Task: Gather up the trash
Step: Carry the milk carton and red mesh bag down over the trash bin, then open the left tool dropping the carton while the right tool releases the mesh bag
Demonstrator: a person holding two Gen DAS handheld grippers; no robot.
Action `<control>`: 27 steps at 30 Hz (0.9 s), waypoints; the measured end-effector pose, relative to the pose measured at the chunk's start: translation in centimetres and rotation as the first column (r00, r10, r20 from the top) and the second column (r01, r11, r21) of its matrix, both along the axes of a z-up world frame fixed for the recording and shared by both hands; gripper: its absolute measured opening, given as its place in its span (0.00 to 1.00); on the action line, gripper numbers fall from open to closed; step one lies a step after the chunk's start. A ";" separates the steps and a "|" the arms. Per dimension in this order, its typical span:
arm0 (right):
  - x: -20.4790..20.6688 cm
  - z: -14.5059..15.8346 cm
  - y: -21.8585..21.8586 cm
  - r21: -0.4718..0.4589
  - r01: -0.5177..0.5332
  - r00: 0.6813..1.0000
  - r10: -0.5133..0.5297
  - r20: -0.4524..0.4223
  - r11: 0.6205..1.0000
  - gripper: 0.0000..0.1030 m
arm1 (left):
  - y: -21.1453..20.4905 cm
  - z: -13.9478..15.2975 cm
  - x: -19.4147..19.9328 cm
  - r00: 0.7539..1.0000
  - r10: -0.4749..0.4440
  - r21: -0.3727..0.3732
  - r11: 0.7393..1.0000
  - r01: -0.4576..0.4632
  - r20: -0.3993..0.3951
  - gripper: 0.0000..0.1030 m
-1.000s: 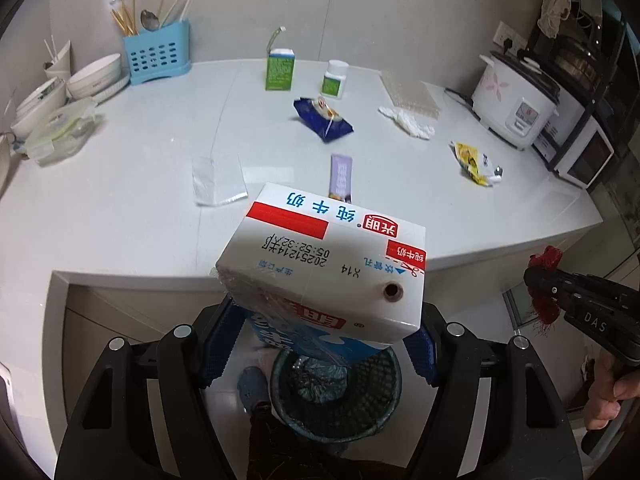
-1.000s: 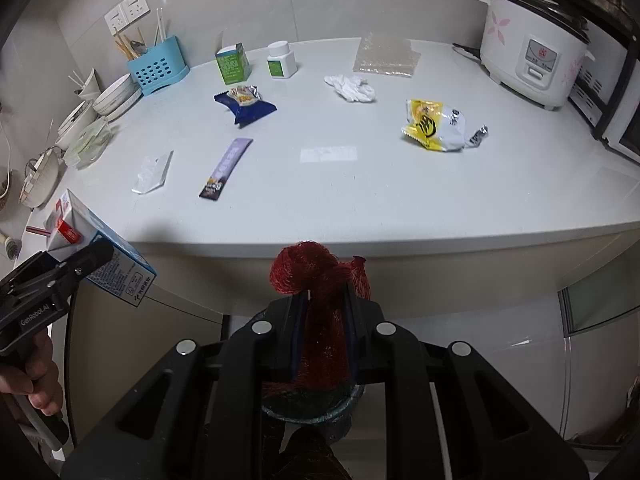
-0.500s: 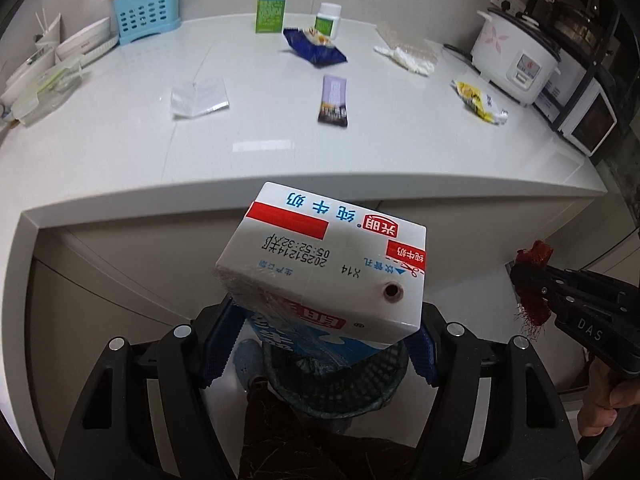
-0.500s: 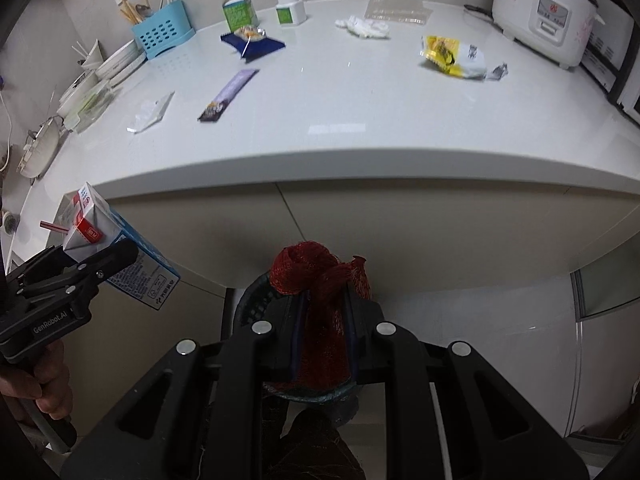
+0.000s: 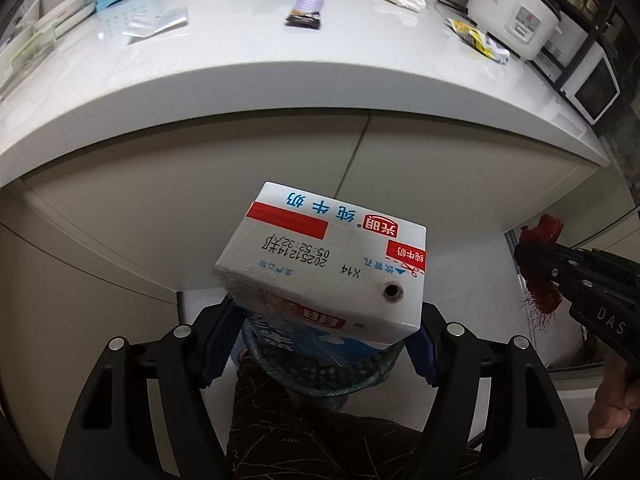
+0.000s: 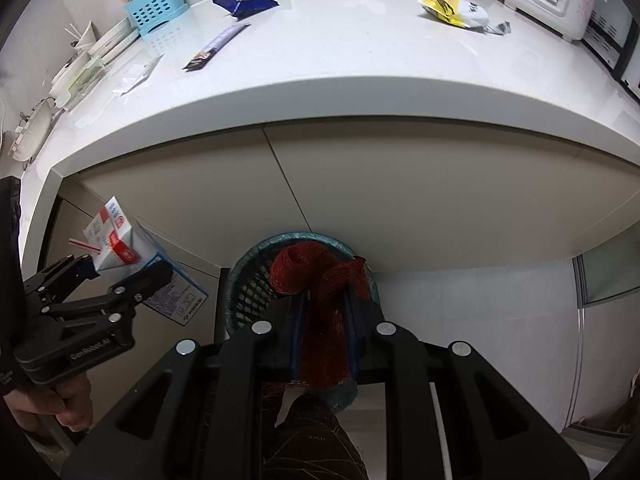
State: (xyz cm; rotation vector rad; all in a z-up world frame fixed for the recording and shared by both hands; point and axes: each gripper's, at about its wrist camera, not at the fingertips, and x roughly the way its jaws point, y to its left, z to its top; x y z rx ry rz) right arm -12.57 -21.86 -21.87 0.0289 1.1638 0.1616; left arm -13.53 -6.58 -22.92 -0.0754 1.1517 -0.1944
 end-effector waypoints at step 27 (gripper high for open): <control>0.9 -0.9 -2.6 0.002 0.017 1.000 -0.017 -0.004 1.000 0.16 | -4.4 -2.6 1.7 0.998 -0.055 -0.014 0.998 0.054 -0.025 0.78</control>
